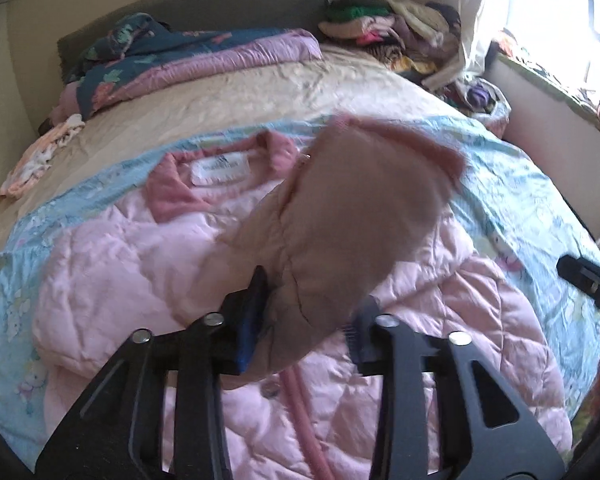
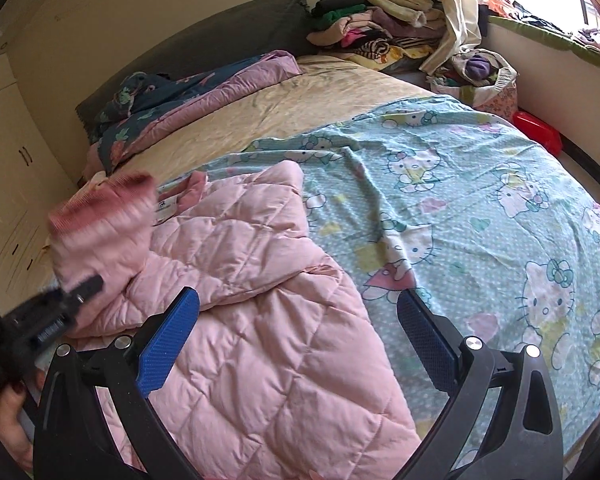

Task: Fold large clothes
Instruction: 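Lay the sleeve across the jacket front and open the left gripper, then move the right gripper to the ribbed cuff of the just-folded sleeve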

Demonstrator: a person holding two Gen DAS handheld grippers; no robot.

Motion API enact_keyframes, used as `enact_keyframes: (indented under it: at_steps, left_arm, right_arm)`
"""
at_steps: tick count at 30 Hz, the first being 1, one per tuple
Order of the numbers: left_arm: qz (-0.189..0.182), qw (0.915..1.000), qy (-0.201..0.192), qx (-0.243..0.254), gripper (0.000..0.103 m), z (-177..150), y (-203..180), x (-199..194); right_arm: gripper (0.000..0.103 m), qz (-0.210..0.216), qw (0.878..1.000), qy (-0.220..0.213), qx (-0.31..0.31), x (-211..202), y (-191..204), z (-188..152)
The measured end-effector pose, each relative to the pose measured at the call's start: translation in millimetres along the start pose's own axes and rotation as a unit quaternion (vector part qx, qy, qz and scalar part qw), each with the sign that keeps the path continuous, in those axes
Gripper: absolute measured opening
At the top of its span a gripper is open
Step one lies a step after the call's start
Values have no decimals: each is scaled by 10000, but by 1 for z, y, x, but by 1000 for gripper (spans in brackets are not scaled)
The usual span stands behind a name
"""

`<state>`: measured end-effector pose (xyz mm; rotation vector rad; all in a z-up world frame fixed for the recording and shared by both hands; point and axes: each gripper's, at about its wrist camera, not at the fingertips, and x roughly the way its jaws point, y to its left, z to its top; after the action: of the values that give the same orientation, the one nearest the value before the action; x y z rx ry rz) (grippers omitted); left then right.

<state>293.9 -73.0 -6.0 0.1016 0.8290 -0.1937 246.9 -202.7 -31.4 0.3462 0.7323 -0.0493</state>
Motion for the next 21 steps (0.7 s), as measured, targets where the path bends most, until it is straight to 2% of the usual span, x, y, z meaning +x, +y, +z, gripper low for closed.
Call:
enact_keyframes:
  at_steps: [2, 5, 8, 10, 14, 15, 21]
  left_arm:
    - [7, 9999, 87, 114, 39, -5, -8, 4]
    - [-60, 9991, 286, 292, 58, -11, -18, 9]
    - [5, 9978, 451, 483, 62, -18, -23, 12]
    - [-49, 9974, 527, 486, 74, -21, -24, 11]
    - [-309, 9971, 592, 374, 84, -30, -15, 1]
    - [-390, 9972, 579, 281, 89, -32, -8, -3]
    - [-229, 9984, 482, -185, 93, -33, 32, -20]
  right_arm:
    - [99, -14, 10000, -10, 14, -1, -3, 0]
    - [99, -60, 10000, -20, 39, -2, -6, 1]
    - [99, -106, 9999, -20, 70, -3, -8, 1]
    - [99, -106, 9999, -19, 75, -3, -7, 2]
    - [99, -79, 10000, 22, 9, -1, -2, 2]
    - [99, -59, 10000, 34, 2, -1, 1, 1]
    - [99, 228, 9992, 269, -180, 12, 33, -7]
